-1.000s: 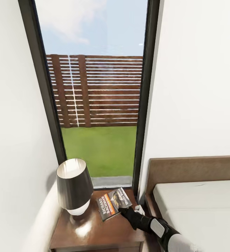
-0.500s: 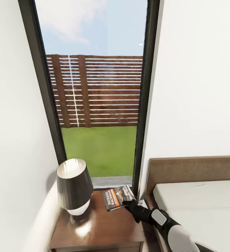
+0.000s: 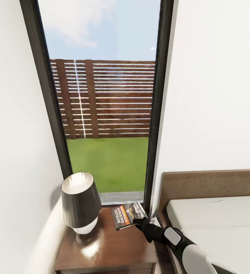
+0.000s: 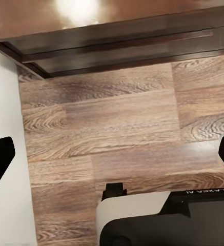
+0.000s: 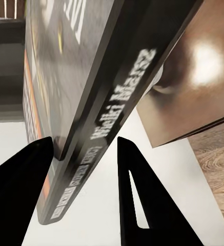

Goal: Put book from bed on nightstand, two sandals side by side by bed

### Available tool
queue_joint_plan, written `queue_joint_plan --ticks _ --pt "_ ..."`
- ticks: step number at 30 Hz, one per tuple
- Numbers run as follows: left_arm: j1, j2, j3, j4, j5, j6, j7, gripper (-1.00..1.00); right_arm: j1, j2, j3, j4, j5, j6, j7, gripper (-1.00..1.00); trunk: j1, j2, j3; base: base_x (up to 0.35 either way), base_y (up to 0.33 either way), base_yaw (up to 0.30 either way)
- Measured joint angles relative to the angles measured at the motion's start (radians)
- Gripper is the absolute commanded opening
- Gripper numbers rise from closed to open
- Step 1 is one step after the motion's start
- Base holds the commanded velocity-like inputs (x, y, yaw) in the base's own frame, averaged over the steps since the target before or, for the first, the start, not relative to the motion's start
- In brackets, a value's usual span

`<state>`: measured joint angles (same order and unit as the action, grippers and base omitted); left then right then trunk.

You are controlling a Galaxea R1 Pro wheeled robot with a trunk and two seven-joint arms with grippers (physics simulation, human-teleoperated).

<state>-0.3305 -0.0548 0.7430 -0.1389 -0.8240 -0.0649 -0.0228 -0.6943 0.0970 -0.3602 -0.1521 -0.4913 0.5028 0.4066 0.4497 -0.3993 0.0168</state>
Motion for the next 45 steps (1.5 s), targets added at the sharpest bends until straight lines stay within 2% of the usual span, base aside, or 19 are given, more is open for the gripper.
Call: queue_joint_plan --ticks 3,6,13,19,42,45 --pt "-0.014 0.001 0.000 -0.001 0.037 0.052 -0.006 1.00 0.000 0.001 0.003 0.000 0.001 -0.001 0.000 -1.00 0.000 0.000 0.000 0.000 0.000 0.000" --pt "-0.026 0.003 0.000 -0.002 0.059 0.091 -0.022 1.00 0.000 0.002 0.005 0.000 0.002 -0.002 0.000 -1.00 0.000 0.000 0.000 0.000 0.000 0.000" --pt "-0.088 0.006 0.000 0.002 0.079 0.141 -0.056 1.00 0.000 0.002 0.007 0.001 0.005 -0.003 0.000 -1.00 0.000 0.000 0.000 0.000 0.000 0.000" --pt "-0.115 0.007 0.000 0.002 0.084 0.178 -0.062 1.00 0.000 0.004 0.008 0.003 0.005 -0.004 0.000 -1.00 0.000 0.000 0.000 0.000 0.000 0.000" --pt "-0.130 0.014 0.000 -0.003 0.092 0.179 -0.065 1.00 0.000 0.004 0.011 0.009 0.007 -0.005 -0.001 -1.00 0.000 0.000 0.000 0.000 0.000 0.000" --pt "-0.130 0.014 0.000 -0.003 0.092 0.176 -0.066 1.00 0.001 0.005 0.011 0.009 0.007 -0.005 0.000 -1.00 0.011 -0.021 -0.009 0.000 0.000 0.000"
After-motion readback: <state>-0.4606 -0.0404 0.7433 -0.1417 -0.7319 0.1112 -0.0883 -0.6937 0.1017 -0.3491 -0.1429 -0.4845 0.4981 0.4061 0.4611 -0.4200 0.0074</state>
